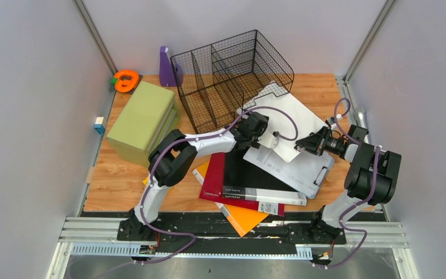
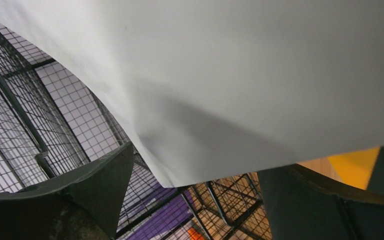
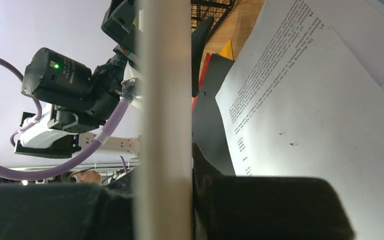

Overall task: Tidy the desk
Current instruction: Place the folder in the storage box.

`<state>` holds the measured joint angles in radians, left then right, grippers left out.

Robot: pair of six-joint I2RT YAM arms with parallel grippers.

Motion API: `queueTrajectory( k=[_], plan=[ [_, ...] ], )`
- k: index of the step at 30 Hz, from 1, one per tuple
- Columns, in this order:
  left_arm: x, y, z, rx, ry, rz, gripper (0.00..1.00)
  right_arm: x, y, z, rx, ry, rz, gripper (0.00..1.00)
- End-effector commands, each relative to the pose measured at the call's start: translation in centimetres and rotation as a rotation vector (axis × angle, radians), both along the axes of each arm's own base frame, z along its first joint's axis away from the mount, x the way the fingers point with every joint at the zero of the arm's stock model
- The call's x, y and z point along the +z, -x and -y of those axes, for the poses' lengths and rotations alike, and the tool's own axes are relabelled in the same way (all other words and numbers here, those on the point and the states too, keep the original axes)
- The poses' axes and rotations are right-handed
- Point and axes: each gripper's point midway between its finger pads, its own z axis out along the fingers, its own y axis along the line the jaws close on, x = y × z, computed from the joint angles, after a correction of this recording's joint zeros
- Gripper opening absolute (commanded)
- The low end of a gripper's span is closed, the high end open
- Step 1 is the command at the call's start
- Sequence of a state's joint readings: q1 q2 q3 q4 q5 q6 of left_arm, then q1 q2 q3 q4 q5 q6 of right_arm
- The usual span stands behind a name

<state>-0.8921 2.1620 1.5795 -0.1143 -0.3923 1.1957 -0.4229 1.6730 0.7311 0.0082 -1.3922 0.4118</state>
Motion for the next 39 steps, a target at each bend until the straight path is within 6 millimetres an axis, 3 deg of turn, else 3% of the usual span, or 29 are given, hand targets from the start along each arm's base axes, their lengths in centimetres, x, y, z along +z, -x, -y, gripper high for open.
queueTrajectory(
  k=[1, 9, 14, 18, 22, 23, 24, 25, 26, 27, 31, 32, 33, 39],
  plan=[
    [6.6, -1.5, -3.1, 0.15, 0.143, 0.113, 1.0, 1.4, -1.4, -0.3, 0.006, 0.018, 0.096, 0.02],
    [7.5, 1.7, -6.5, 0.27, 0.235, 0.026, 1.0, 2.0, -1.3, -0.4, -0.041, 0.04, 0.1, 0.0],
    [9.4, 4.5, -8.6, 0.374, 0.36, -0.075, 1.0, 2.2, -1.7, -0.5, -0.087, 0.057, 0.095, 0.0],
    [11.8, 5.6, -10.0, 0.45, 0.472, -0.108, 1.0, 2.3, -1.9, -0.8, -0.116, 0.074, 0.101, 0.0],
    [14.7, 4.5, -11.7, 0.573, 0.646, -0.148, 1.0, 2.5, -2.1, -0.8, -0.143, 0.072, 0.101, 0.0],
    [14.6, 3.9, -12.6, 0.631, 0.684, -0.172, 1.0, 2.5, -2.1, -0.8, -0.15, 0.072, 0.1, 0.0],
    [16.2, 2.8, -12.9, 0.646, 0.747, -0.176, 1.0, 2.4, -2.1, -0.8, -0.156, 0.069, 0.097, 0.0],
    [15.8, 2.4, -13.0, 0.688, 0.782, -0.206, 1.0, 2.5, -2.1, -0.9, -0.16, 0.065, 0.098, 0.0],
    [17.5, 1.4, -13.1, 0.693, 0.843, -0.209, 1.0, 2.5, -2.2, -1.0, -0.164, 0.063, 0.098, 0.0],
    [16.8, 0.8, -12.8, 0.73, 0.867, -0.24, 1.0, 2.5, -2.2, -1.2, -0.166, 0.062, 0.096, 0.0],
    [19.3, -1.8, -11.4, 0.757, 1.018, -0.265, 1.0, 3.0, -2.5, -2.1, -0.165, 0.047, 0.111, 0.0],
    [18.8, -2.2, -10.9, 0.774, 1.041, -0.278, 1.0, 3.0, -2.6, -2.3, -0.167, 0.043, 0.106, 0.0],
    [19.6, -2.6, -10.5, 0.769, 1.074, -0.278, 1.0, 3.3, -2.8, -2.5, -0.167, 0.036, 0.111, 0.0],
    [19.5, -4.4, -8.8, 0.83, 1.221, -0.347, 1.0, 2.9, -3.4, -4.0, -0.154, 0.017, 0.096, 0.0]
  ],
)
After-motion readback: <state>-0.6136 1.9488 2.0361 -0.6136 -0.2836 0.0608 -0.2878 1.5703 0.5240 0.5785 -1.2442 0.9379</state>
